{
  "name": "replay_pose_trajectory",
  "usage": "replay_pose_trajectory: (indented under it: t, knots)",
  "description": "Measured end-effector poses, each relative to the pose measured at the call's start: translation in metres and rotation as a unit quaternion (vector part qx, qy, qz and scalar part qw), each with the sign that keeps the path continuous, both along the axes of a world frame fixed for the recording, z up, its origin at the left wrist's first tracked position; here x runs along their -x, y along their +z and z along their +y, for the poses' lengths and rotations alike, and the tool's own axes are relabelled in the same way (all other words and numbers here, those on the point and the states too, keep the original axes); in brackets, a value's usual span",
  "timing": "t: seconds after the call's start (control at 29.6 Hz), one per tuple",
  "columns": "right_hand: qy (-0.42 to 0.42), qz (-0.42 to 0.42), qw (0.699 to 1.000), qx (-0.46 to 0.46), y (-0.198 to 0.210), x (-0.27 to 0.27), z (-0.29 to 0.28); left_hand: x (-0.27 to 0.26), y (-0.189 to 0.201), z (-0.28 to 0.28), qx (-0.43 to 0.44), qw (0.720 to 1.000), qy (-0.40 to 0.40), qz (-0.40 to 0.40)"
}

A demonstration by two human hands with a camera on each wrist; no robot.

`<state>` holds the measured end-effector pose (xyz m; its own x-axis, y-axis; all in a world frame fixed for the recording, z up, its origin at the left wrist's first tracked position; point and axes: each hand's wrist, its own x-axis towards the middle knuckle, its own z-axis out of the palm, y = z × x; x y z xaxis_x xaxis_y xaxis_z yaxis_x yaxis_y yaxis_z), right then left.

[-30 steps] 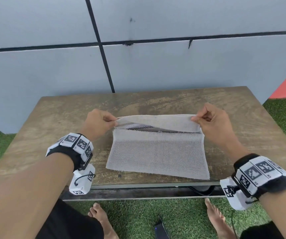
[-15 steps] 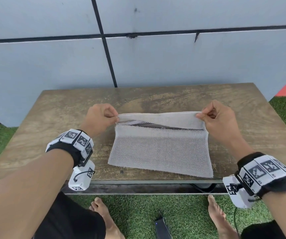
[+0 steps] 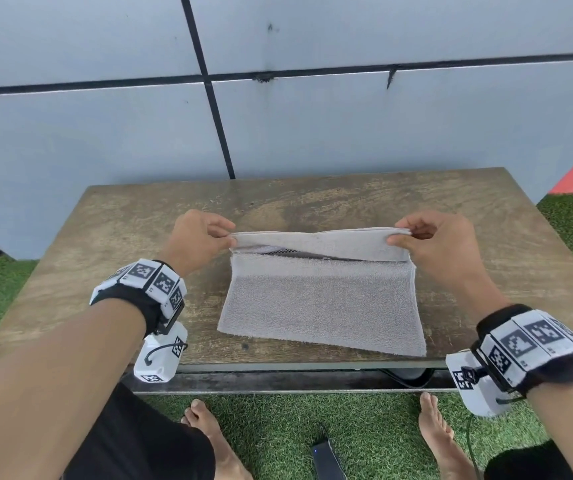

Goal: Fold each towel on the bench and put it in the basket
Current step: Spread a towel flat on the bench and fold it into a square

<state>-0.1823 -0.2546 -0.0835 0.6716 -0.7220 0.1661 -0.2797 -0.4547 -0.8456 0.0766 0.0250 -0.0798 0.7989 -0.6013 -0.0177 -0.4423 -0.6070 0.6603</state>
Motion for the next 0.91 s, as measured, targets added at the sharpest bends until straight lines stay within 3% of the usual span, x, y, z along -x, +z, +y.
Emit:
replay_pose_trajectory:
  t: [0.27, 0.67, 0.91]
  knots:
    - [-0.004, 0.018, 0.999, 0.05, 0.04, 0.005, -0.009, -0.004, 0.038, -0.016, -0.018, 0.996, -0.061, -0.068]
    - [-0.036, -0.048, 0.987, 0.147, 0.171, -0.021, -0.042, -0.02, 0.163, -0.04, 0.17, 0.979, -0.036, -0.103]
    - [-0.044, -0.099, 0.981, 0.161, 0.189, -0.02, -0.032, -0.015, 0.185, -0.031, 0.209, 0.965, -0.036, -0.155]
